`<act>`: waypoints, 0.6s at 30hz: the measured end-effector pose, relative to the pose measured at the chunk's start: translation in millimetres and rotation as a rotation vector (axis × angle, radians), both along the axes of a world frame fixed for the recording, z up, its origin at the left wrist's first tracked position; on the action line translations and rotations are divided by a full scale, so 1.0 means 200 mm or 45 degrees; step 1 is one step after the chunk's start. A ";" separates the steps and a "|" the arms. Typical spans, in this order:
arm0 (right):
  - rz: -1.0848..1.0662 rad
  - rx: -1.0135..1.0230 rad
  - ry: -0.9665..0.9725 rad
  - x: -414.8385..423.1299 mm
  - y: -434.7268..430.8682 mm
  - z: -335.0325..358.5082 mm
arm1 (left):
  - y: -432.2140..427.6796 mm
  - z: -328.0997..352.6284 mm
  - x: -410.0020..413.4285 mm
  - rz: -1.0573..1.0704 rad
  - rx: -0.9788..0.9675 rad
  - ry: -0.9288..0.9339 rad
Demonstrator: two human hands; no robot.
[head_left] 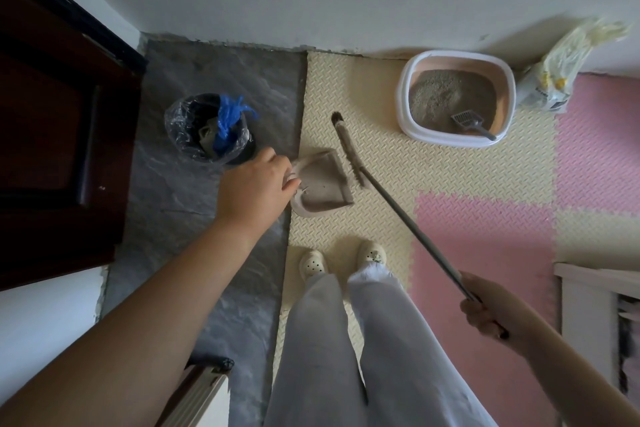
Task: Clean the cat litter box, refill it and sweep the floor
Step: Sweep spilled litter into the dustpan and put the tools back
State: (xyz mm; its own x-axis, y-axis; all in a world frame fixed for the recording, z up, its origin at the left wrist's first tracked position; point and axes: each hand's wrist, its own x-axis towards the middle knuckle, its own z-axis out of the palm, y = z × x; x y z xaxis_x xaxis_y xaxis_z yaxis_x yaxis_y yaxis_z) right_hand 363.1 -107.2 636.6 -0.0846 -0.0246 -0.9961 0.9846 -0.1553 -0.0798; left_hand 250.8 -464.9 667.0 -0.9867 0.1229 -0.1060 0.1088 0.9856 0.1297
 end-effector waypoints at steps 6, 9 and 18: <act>0.594 0.370 0.271 -0.26 -0.08 -0.21 | -0.01 0.06 0.01 0.033 -0.312 -0.341; 0.709 0.452 0.351 -0.39 -0.15 -0.26 | -0.02 0.10 0.05 0.085 -0.344 -0.341; 0.926 0.458 0.376 -0.55 -0.28 -0.39 | 0.04 0.09 0.15 0.199 -0.381 -0.387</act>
State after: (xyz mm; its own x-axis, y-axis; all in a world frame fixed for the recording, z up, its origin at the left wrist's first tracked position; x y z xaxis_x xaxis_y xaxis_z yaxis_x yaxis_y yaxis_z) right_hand 253.2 -163.9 558.2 -0.4268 0.1398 -0.8935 0.7610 0.5893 -0.2713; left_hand 279.9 -456.6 685.1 -0.9096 -0.1052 -0.4020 -0.0431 0.9861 -0.1605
